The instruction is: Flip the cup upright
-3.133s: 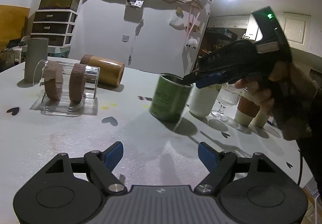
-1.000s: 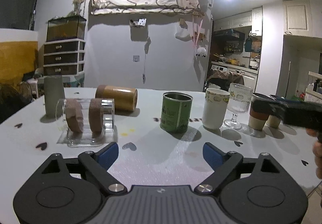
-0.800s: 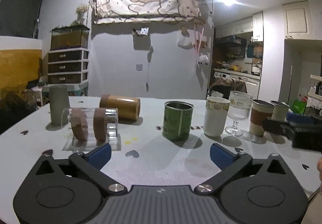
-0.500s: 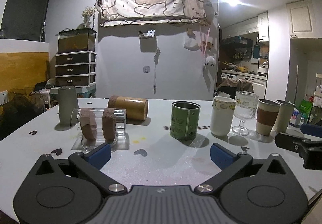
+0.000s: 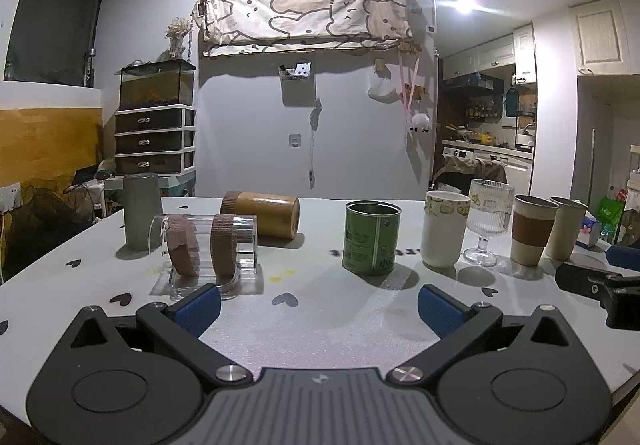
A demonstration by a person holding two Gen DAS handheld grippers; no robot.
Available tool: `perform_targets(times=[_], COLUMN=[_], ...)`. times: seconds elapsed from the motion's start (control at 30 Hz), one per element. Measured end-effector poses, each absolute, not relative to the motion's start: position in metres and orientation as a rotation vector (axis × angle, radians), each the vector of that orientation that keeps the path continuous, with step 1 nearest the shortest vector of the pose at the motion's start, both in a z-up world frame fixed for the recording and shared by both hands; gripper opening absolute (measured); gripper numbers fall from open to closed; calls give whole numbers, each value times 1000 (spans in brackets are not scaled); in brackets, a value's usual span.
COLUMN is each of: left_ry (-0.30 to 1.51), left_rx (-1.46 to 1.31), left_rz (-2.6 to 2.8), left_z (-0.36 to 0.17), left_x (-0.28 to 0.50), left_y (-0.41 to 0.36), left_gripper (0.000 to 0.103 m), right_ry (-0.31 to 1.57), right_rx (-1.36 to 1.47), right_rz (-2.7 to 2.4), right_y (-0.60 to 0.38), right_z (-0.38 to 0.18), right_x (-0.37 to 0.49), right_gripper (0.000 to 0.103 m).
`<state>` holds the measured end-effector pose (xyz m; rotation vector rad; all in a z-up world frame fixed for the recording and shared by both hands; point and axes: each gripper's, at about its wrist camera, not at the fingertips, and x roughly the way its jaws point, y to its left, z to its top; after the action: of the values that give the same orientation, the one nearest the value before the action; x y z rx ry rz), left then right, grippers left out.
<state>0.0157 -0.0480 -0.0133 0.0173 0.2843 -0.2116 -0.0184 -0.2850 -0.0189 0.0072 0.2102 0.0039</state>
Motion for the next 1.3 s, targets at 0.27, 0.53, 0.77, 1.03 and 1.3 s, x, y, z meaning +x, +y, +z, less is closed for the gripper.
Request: perform_targets(times=[0.27,0.53,0.77,1.03,1.3], left_ry=[283,284,287,289,288], left_rx=[18,18,17,17,17], left_rz=[-212,-215,-217,-218,-219], left_z=[-13,-13,-13,-14,-14], left_x=[15,15,14,13,13], left_y=[-49,-49,-49,-51,-51], left_gripper=[103,103,103,103,103], right_ry=[216,218,220,220,220], right_rx=[-1,-7,-7,-7,-6], right_rz=[11,14,13,13,13], right_y=[-283,-280,-279,-280,-280], right_z=[-18,-18,-19,-19,-19], right_x=[-19,-20,-20,-20,-20], right_gripper=[103,103,103,103,103])
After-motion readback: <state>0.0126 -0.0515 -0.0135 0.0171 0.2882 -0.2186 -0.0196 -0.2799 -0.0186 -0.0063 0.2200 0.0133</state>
